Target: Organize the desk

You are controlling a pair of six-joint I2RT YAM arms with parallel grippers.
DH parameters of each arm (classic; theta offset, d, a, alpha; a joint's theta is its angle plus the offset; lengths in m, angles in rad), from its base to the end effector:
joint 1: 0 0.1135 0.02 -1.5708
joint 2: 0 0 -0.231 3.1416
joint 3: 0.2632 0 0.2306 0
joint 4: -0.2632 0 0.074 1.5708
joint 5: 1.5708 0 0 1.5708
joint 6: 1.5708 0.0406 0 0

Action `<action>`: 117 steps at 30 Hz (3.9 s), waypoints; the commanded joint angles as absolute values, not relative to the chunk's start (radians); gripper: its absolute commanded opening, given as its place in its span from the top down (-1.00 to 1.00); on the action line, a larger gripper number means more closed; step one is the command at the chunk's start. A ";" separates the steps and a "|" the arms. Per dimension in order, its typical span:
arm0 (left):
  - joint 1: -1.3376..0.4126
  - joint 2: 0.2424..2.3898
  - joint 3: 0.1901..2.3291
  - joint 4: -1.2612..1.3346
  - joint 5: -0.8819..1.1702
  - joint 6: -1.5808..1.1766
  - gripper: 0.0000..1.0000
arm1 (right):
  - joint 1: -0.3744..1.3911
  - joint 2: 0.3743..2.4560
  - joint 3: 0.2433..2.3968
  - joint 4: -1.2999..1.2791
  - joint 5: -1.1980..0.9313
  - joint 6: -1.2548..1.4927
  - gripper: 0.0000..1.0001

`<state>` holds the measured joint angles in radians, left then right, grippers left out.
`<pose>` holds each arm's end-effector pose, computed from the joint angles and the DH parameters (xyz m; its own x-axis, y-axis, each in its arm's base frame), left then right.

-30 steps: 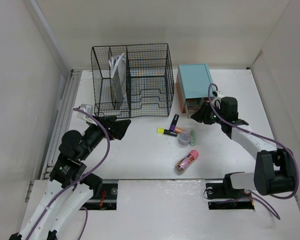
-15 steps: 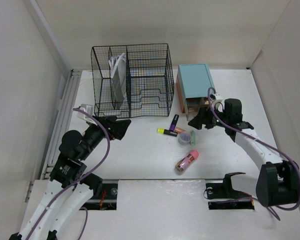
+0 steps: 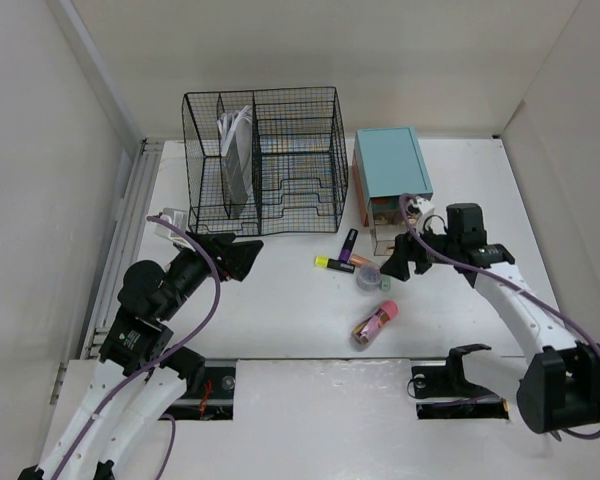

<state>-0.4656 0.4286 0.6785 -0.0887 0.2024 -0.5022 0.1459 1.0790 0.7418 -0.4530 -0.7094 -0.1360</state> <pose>0.1063 -0.0626 0.3410 -0.1713 -0.4416 -0.8807 0.6099 0.6545 -0.4468 0.2085 0.0574 0.2256 -0.6200 -0.1951 -0.7600 -0.6539 0.6637 0.3631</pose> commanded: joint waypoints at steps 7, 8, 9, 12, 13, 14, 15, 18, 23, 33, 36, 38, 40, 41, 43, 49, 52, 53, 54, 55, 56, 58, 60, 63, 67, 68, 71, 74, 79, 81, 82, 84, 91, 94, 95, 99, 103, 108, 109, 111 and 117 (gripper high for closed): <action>-0.471 0.382 0.742 -0.101 0.199 -0.482 -0.72 | 0.153 1.296 0.860 -0.394 -0.911 -0.121 -0.64; -0.471 0.382 0.752 -0.112 0.199 -0.471 -0.72 | 0.138 1.316 0.871 -0.394 -0.911 -0.121 -0.64; -0.471 0.382 0.752 -0.121 0.189 -0.471 -0.72 | 0.138 1.340 0.880 -0.394 -0.911 -0.121 -0.64; -0.471 0.382 0.752 -0.121 0.189 -0.462 -0.74 | 0.129 1.313 0.858 -0.381 -0.897 -0.121 -0.71; -0.471 0.382 0.752 -0.121 0.189 -0.462 -0.74 | 0.120 1.295 0.845 -0.367 -0.867 -0.106 -0.71; -0.471 0.382 0.752 -0.121 0.189 -0.462 -0.74 | 0.120 1.273 0.829 -0.332 -0.852 -0.095 -0.74; -0.471 0.382 0.752 -0.121 0.189 -0.462 -0.74 | 0.120 1.250 0.798 -0.315 -0.842 -0.084 -0.74; -0.471 0.382 0.742 -0.111 0.189 -0.462 -0.74 | 0.120 1.174 0.769 -0.268 -0.810 -0.075 -0.80; -0.471 0.391 0.752 -0.110 0.189 -0.462 -0.74 | 0.120 1.176 0.802 -0.356 -0.871 -0.153 -0.80; -0.471 0.382 0.752 -0.120 0.189 -0.453 -0.74 | 0.120 1.175 0.844 -0.479 -0.927 -0.224 -0.80; -0.471 0.373 0.752 -0.120 0.189 -0.453 -0.74 | 0.129 1.163 0.905 -0.526 -0.957 -0.312 -0.80; -0.471 0.373 0.752 -0.120 0.189 -0.453 -0.74 | 0.187 1.163 0.961 -0.590 -0.918 -0.369 -0.80; -0.471 0.373 0.752 -0.120 0.189 -0.453 -0.74 | 0.248 1.204 1.078 -0.681 -0.867 -0.532 -0.78; -0.471 0.382 0.752 -0.120 0.189 -0.453 -0.74 | 0.321 1.224 1.115 -0.718 -0.779 -0.572 -0.78; -0.471 0.382 0.752 -0.120 0.189 -0.453 -0.74 | 0.389 1.265 1.181 -0.807 -0.698 -0.685 -0.78; -0.471 0.391 0.752 -0.140 0.179 -0.453 -0.74 | 0.607 1.359 1.146 -0.752 -0.278 -0.770 -1.00; -0.471 0.382 0.752 -0.149 0.170 -0.453 -0.74 | 0.633 1.443 1.170 -0.774 -0.164 -0.770 -1.00; -0.471 0.373 0.752 -0.161 0.170 -0.443 -0.74 | 0.634 1.465 1.186 -0.775 -0.150 -0.770 -0.93; -0.471 0.373 0.752 -0.161 0.161 -0.443 -0.74 | 0.634 1.495 1.207 -0.784 -0.132 -0.770 -0.90; -0.471 0.373 0.752 -0.161 0.161 -0.443 -0.74 | 0.644 1.505 1.207 -0.784 -0.082 -0.759 -0.90; -0.471 0.373 0.752 -0.161 0.161 -0.443 -0.74 | 0.655 1.514 1.218 -0.775 -0.054 -0.759 -0.87; -0.471 0.373 0.752 -0.161 0.161 -0.443 -0.74 | 0.666 1.543 1.233 -0.775 0.010 -0.746 -0.87; -0.471 0.373 0.752 -0.161 0.161 -0.443 -0.74 | 0.666 1.571 1.249 -0.807 0.020 -0.746 -0.87; -0.471 0.373 0.752 -0.161 0.161 -0.443 -0.74 | 0.678 1.606 1.259 -0.828 0.041 -0.746 -0.87; -0.471 0.373 0.752 -0.161 0.161 -0.443 -0.74 | 0.696 1.628 1.241 -0.828 0.052 -0.746 -0.87; -0.471 0.373 0.752 -0.170 0.161 -0.443 -0.74 | 0.696 1.638 1.241 -0.839 0.052 -0.746 -0.87; -0.471 0.373 0.752 -0.170 0.161 -0.434 -0.76 | 0.718 1.638 1.223 -0.850 0.061 -0.746 -0.87; -0.471 0.373 0.761 -0.170 0.161 -0.434 -0.76 | 0.746 1.638 1.223 -0.861 0.071 -0.746 -0.87; -0.471 0.373 0.761 -0.170 0.152 -0.434 -0.76 | 0.778 1.629 1.213 -0.879 0.051 -0.746 -0.87; -0.471 0.373 0.761 -0.170 0.152 -0.434 -0.76 | 0.778 1.629 1.203 -0.879 0.051 -0.746 -0.87; -0.471 0.373 0.761 -0.170 0.152 -0.434 -0.76 | 0.778 1.641 1.187 -0.879 0.060 -0.746 -0.87; -0.471 0.373 0.761 -0.170 0.152 -0.434 -0.76 | 0.778 1.650 1.167 -0.870 0.078 -0.746 -0.87; -0.471 0.373 0.761 -0.170 0.152 -0.434 -0.76 | 0.778 1.703 1.135 -0.824 0.138 -0.736 -0.87; -0.471 0.373 0.770 -0.179 0.152 -0.434 -0.76 | 0.778 1.727 1.135 -0.824 0.138 -0.736 -0.84; -0.471 0.373 0.770 -0.179 0.152 -0.434 -0.76 | 0.778 1.727 1.135 -0.824 0.138 -0.736 -0.82; -0.471 0.373 0.770 -0.189 0.152 -0.434 -0.76 | 0.778 1.747 1.135 -0.815 0.138 -0.736 -0.57; -0.471 0.373 0.770 -0.189 0.152 -0.434 -0.76 | 0.778 1.759 1.135 -0.815 0.127 -0.736 -0.06; -0.471 0.373 0.770 -0.189 0.152 -0.434 -0.76 | 0.778 1.727 1.167 -0.834 0.097 -0.736 0.42; -0.471 0.373 0.770 -0.189 0.152 -0.434 -0.76 | 0.778 1.718 1.186 -0.834 0.097 -0.736 0.44; -0.471 0.373 0.770 -0.189 0.152 -0.434 -0.76 | 0.778 1.671 1.212 -0.860 0.048 -0.736 0.49; -0.471 0.382 0.779 -0.189 0.161 -0.434 -0.76 | 0.778 1.490 1.356 -0.903 -0.072 -0.736 0.53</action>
